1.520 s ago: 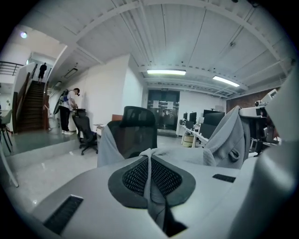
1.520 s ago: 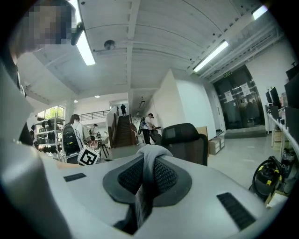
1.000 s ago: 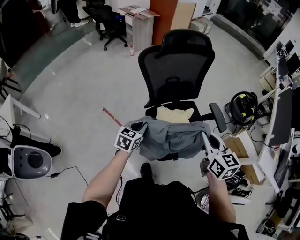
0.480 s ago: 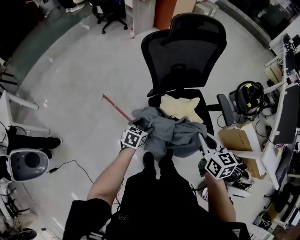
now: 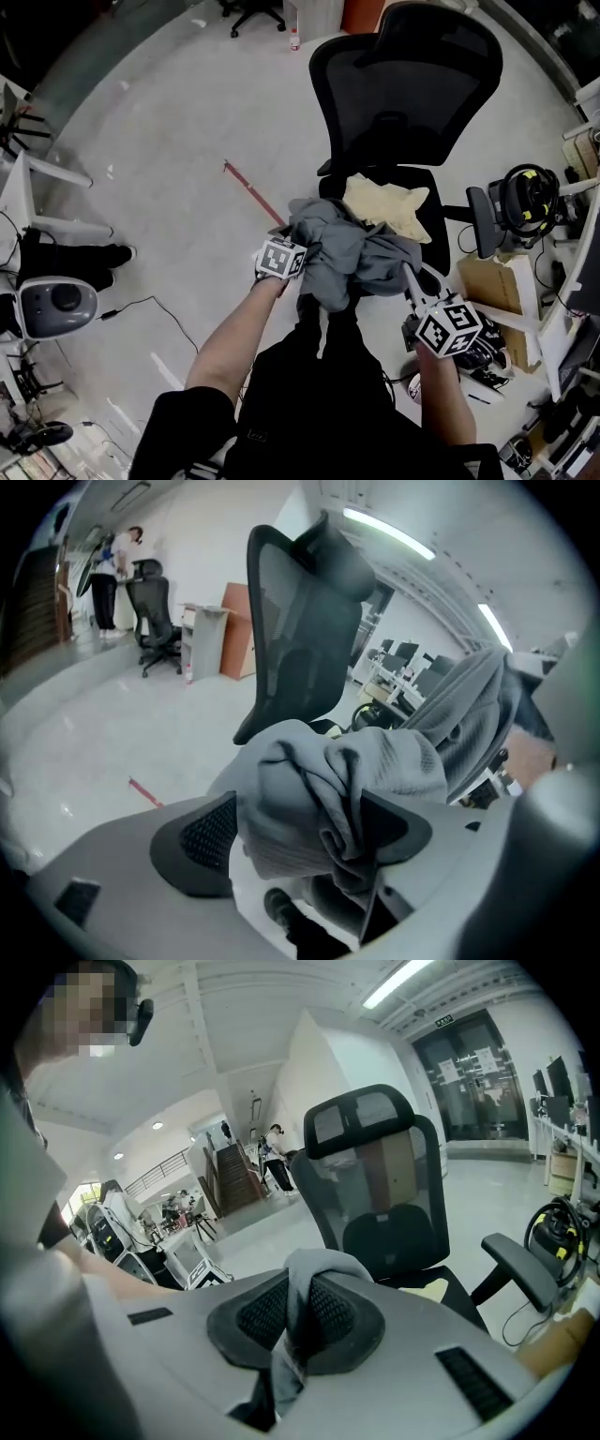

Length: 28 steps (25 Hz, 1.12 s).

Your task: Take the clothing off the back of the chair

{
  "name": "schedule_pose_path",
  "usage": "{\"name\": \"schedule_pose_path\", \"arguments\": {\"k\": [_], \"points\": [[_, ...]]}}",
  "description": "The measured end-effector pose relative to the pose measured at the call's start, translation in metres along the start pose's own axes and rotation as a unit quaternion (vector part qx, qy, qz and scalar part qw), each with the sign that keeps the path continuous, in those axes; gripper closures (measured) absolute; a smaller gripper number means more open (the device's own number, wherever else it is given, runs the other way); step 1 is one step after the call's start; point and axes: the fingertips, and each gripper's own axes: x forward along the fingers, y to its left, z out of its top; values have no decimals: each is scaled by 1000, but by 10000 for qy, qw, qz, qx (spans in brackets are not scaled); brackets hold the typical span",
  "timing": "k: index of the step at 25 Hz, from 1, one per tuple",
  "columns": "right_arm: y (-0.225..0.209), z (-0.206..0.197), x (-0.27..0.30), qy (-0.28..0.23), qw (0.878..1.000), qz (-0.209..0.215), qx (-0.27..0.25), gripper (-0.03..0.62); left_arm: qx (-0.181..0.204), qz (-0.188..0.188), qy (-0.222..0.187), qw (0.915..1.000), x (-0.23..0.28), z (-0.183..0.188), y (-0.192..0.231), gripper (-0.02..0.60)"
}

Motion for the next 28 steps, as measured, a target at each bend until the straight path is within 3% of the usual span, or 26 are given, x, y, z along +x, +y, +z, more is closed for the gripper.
{"name": "schedule_pose_path", "arguments": {"k": [3, 7, 10, 12, 15, 17, 25, 28], "points": [[-2, -6, 3, 36, 10000, 33, 20, 560, -350, -550, 11, 9979, 9, 0, -14, 218], [-2, -8, 0, 42, 10000, 40, 78, 560, -461, -478, -10, 9978, 5, -1, -18, 298], [0, -5, -5, 7, 9999, 22, 101, 560, -423, -333, -29, 9985, -6, -2, -17, 405], [3, -3, -7, -26, 9999, 11, 102, 560, -244, -422, 29, 9988, -12, -2, -22, 525], [12, -3, -11, -51, 9999, -29, 95, 560, 1, -578, 70, 9983, -19, 1, -33, 532], [19, -1, -16, -94, 9999, -79, 106, 560, -51, -714, -116, 9974, -27, 9, -40, 537], [29, 26, -78, -692, 9969, -365, 2, 560, -214, -1392, -1400, 9801, -102, 57, -84, 540], [27, 30, -109, -957, 9945, -429, -27, 560, -176, -1538, -1913, 9692, -135, 70, -107, 540]]}}
